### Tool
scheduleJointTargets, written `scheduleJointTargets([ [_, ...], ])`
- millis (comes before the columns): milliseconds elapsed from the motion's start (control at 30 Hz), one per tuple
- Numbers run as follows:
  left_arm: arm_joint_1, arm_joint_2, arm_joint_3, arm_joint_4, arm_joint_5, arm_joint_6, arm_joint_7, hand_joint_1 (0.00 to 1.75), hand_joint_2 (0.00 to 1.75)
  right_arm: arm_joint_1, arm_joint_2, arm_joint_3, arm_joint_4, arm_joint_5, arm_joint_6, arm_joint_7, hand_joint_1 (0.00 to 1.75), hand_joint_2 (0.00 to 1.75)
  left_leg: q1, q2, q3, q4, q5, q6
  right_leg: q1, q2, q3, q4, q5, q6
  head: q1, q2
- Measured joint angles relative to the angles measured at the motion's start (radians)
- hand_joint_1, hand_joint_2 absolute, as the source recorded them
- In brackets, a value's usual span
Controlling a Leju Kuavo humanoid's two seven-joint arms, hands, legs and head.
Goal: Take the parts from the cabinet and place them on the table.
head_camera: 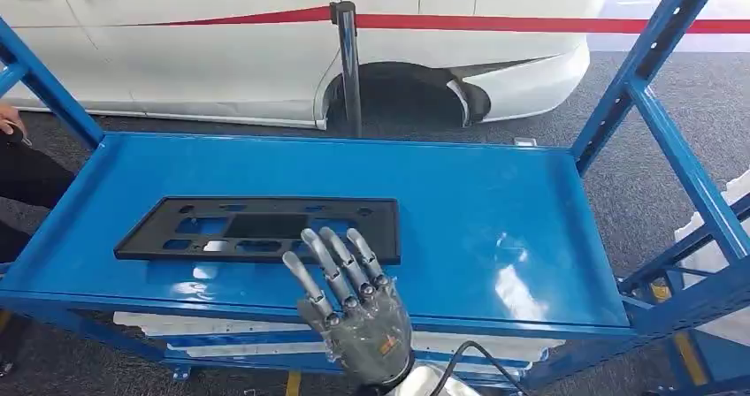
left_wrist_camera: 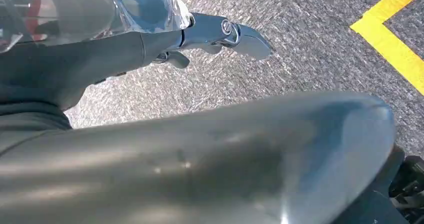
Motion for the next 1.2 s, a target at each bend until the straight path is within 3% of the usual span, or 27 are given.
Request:
scheduleJointTargets([
  [300, 0.0, 0.0, -0.002, 0.0, 0.006, 0.0, -0.001, 0.0, 0.0, -0.038, -0.017, 0.078, -0.001, 0.0, 0.0, -0.021, 0.0, 1.75, 0.0, 0.0, 0.0, 0.0, 0.0, 0.0, 0.0, 0.0, 0.0, 0.0, 0.0, 0.0, 0.0, 0.0],
  [633, -0.001, 0.0, -0.017, 0.0, 0.007, -0.006, -0.002, 0.0, 0.0, -0.168, -0.063, 0.136, -0.035, 0.0, 0.033, -0.075, 0.0, 1.75, 0.0, 0.0, 0.0, 0.0, 0.0, 0.0, 0.0, 0.0, 0.0, 0.0, 0.0, 0.0, 0.0, 0.0],
  [733, -0.001, 0.0, -0.019, 0.0, 0.011, -0.007, -0.005, 0.0, 0.0, -0.192, -0.082, 0.152, -0.061, 0.0, 0.078, -0.057, 0.0, 1.75, 0.0, 0.0, 0.0, 0.0, 0.0, 0.0, 0.0, 0.0, 0.0, 0.0, 0.0, 0.0, 0.0, 0.0],
  [800, -0.004, 0.0, -0.024, 0.0, 0.01, -0.011, -0.007, 0.0, 0.0, -0.233, -0.1, 0.177, -0.078, 0.0, 0.111, -0.004, 0.0, 1.75, 0.0, 0.001, 0.0, 0.0, 0.0, 0.0, 0.0, 0.0, 0.0, 0.0, 0.0, 0.0, 0.0, 0.0],
  [900, -0.01, 0.0, -0.026, 0.0, 0.01, -0.013, -0.01, 0.0, 0.0, -0.248, -0.117, 0.211, -0.084, 0.001, 0.114, 0.04, 0.0, 1.75, 0.0, -0.001, 0.0, 0.0, 0.0, 0.0, 0.0, -0.001, 0.0, 0.0, 0.0, 0.0, 0.0, 0.0],
  [1200, -0.013, 0.0, -0.038, 0.0, 0.014, -0.008, -0.011, 0.0, 0.0, -0.162, -0.136, 0.193, -0.007, -0.033, 0.07, 0.011, 0.0, 1.75, 0.0, 0.0, 0.0, 0.0, 0.0, 0.0, 0.0, -0.001, 0.0, 0.0, 0.0, 0.0, 0.0, 0.0],
])
